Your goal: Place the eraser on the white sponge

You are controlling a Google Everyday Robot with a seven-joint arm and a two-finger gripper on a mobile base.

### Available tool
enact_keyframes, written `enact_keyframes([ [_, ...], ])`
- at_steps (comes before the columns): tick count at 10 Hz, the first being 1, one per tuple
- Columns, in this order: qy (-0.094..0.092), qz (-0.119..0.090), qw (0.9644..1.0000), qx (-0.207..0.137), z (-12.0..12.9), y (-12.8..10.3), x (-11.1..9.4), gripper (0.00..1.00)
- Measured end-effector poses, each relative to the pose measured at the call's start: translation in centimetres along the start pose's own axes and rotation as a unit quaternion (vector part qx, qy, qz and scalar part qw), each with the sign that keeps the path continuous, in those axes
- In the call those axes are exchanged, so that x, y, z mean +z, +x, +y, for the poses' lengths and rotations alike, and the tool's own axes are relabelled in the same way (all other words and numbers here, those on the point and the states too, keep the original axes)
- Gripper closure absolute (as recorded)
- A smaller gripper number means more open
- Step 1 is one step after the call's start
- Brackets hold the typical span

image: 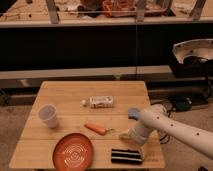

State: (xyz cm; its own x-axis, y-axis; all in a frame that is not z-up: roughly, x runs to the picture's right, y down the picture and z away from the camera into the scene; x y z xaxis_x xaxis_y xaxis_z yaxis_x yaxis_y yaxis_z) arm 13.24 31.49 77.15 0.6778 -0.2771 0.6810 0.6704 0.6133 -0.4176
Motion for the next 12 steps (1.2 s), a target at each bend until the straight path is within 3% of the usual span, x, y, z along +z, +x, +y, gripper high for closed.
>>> enact_keyframes([
  [6,0.0,0.001,1.0,0.0,0.0,0.0,-0.1,0.2],
  [12,-0.019,0.006,0.9998,-0.003,1.2,-2.1,-1.5,0.2],
])
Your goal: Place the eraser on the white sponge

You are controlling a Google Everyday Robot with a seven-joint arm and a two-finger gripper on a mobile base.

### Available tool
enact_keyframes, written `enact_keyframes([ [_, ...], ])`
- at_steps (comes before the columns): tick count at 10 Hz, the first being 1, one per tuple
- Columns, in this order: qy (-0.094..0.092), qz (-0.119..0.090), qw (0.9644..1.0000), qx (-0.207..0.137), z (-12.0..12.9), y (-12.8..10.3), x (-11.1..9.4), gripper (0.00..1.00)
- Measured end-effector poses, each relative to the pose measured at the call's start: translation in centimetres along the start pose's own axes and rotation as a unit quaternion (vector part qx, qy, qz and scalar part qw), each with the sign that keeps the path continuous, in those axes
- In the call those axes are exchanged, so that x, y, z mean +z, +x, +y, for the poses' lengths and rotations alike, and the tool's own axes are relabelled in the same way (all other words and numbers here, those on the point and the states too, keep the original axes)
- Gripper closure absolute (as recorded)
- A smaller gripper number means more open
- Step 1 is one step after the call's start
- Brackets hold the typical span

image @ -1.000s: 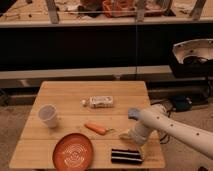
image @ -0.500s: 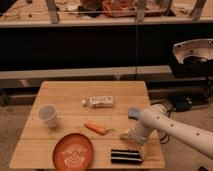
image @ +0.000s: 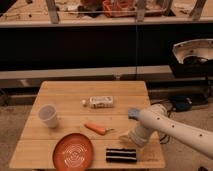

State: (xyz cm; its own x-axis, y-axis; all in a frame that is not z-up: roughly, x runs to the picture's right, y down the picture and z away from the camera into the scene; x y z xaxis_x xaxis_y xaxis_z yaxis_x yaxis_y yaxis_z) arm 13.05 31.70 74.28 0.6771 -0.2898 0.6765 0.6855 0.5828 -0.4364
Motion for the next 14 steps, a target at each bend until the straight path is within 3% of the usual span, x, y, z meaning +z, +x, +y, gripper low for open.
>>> enact_keyframes([
  [5,-0.026,-0.002,0.9994,0.024,1.2,-0.8,0.6,0.2],
  [10,-0.015,-0.003,0.9989,0.044,0.7,-2.4,2.2,0.2],
  [12,-0.012,-0.011,0.9985,0.052,0.5,-2.2,2.8,0.3],
  [14,-0.007,-0.012,0.9984,0.055,0.3,-2.0,3.0,0.5],
])
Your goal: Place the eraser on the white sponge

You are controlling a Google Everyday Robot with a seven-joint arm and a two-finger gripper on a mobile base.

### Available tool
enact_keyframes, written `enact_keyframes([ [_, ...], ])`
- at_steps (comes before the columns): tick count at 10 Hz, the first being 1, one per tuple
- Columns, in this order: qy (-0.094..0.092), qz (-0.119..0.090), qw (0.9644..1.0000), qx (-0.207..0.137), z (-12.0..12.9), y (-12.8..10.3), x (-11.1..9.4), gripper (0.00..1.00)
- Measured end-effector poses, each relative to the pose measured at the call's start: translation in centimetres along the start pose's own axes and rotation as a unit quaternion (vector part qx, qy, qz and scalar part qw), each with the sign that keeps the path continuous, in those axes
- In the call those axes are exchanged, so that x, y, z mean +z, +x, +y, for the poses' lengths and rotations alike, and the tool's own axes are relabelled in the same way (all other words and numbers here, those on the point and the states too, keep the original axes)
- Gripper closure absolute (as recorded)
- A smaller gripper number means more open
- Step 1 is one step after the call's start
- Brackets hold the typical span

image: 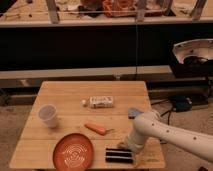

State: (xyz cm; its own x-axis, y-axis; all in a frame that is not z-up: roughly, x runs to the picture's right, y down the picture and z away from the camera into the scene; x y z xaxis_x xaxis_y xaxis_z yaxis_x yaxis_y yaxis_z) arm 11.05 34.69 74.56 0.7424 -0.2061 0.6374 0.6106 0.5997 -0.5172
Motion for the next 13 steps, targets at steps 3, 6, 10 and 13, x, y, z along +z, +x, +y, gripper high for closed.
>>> enact_keyframes([
  [3,0.009,0.006,0.9999,0.008,0.3,0.4,-0.3,0.78],
  [6,0.028,0.019,0.9989,0.031,1.9,2.2,-1.8,1.0],
  [10,0.06,0.009,0.9952,0.077,6.5,6.8,-3.7,1.0],
  [13,0.075,0.008,0.9932,0.088,8.5,8.8,-5.3,0.91],
])
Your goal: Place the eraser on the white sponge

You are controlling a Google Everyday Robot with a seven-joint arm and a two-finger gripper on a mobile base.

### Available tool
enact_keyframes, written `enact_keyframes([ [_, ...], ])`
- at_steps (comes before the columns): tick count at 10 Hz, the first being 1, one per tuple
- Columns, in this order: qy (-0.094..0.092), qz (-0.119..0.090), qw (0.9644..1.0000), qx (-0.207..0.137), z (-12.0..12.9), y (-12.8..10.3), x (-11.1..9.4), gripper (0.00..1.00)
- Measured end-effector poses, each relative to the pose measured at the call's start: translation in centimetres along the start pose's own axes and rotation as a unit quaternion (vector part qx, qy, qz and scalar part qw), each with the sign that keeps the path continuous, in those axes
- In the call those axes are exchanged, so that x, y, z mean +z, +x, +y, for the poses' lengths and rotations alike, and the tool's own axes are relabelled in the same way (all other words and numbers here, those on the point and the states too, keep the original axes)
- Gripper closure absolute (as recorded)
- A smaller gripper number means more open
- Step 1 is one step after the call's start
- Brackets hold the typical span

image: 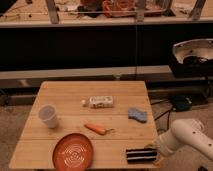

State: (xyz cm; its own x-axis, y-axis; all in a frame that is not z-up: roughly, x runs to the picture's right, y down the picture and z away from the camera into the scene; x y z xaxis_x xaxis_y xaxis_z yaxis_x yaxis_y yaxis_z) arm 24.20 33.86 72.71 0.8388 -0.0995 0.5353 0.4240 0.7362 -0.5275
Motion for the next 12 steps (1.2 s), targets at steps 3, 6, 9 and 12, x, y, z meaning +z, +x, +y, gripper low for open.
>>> enact_keyframes([
  [3,-0.003,0.005,1.0,-0.002,-1.0,-0.4,-0.6,0.94],
  [6,-0.001,0.008,1.0,0.0,-2.9,-0.2,-2.7,0.76],
  [9,0.003,0.014,0.9999,-0.001,-4.6,0.9,-4.6,0.56],
  [12,0.003,0.018,0.9998,0.003,-5.3,1.4,-6.0,0.51],
])
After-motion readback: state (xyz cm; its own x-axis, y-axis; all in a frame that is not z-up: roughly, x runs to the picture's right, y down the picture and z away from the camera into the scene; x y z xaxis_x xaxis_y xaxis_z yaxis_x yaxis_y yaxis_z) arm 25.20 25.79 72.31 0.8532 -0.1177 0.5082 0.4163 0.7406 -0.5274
